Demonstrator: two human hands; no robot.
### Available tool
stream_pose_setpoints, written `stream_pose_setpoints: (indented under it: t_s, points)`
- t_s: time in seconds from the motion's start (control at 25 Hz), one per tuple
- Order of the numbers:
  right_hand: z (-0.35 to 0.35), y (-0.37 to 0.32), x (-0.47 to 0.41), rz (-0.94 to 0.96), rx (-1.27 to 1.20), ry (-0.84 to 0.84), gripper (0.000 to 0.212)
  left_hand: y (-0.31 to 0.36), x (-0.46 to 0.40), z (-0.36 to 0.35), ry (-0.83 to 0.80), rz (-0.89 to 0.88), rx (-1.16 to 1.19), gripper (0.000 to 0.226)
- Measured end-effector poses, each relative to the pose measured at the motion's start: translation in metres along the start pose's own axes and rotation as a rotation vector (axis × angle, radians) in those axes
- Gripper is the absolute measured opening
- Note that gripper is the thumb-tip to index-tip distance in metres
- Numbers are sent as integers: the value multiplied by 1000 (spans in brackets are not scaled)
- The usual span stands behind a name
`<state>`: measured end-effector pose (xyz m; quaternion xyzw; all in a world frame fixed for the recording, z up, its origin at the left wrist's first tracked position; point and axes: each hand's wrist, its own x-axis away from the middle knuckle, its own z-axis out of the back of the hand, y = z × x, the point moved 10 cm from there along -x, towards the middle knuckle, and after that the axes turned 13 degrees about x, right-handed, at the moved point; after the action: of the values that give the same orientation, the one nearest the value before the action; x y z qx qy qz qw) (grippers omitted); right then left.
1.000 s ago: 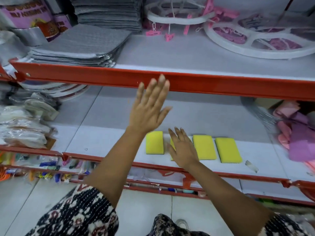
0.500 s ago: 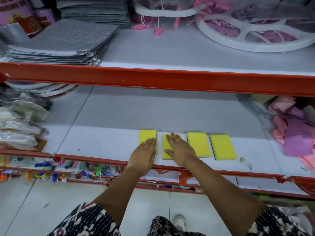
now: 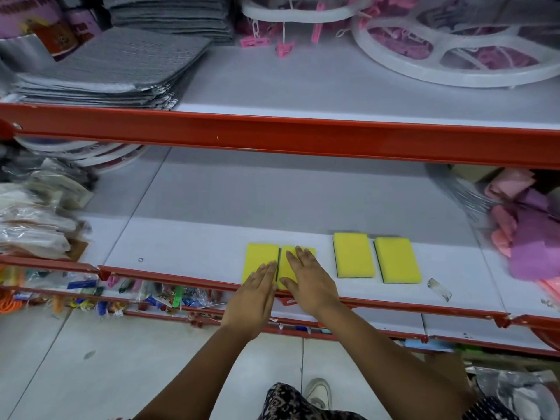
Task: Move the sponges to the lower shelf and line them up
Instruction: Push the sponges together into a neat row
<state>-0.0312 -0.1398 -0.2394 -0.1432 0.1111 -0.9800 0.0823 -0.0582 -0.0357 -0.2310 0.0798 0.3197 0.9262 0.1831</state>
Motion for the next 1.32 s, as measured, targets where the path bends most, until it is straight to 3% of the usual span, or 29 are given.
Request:
stream_pose_setpoints:
  t_s: [0.08, 0.32, 0.48, 0.6, 0.68, 0.8, 1.16, 1.32]
  points:
    - [-2, 1, 0, 15, -11, -14, 62, 0, 0, -4, -10, 38, 63, 52]
    - [-4, 1, -7, 103, -82, -125, 56, 1, -2, -3, -5, 69, 96, 50]
    - [17, 17, 1, 140, -144, -39, 53, 1, -3, -8, -49, 14, -2, 86]
    - [43, 62, 5, 51, 42, 89, 51, 0, -3, -10, -89, 26, -59, 107]
    - [44, 95, 8, -37, 141, 44, 51, 2, -2, -10, -86, 33, -52, 109]
    - [34, 110, 18, -85, 167, -25, 50, 0, -2, -11, -90, 42, -59, 106]
    - [13, 70, 33, -78, 0, 28, 49, 2, -2, -10, -90, 50, -51, 97]
    - [13, 59, 30, -75, 1, 36, 50, 5, -3, -10, -90, 56, -58, 55]
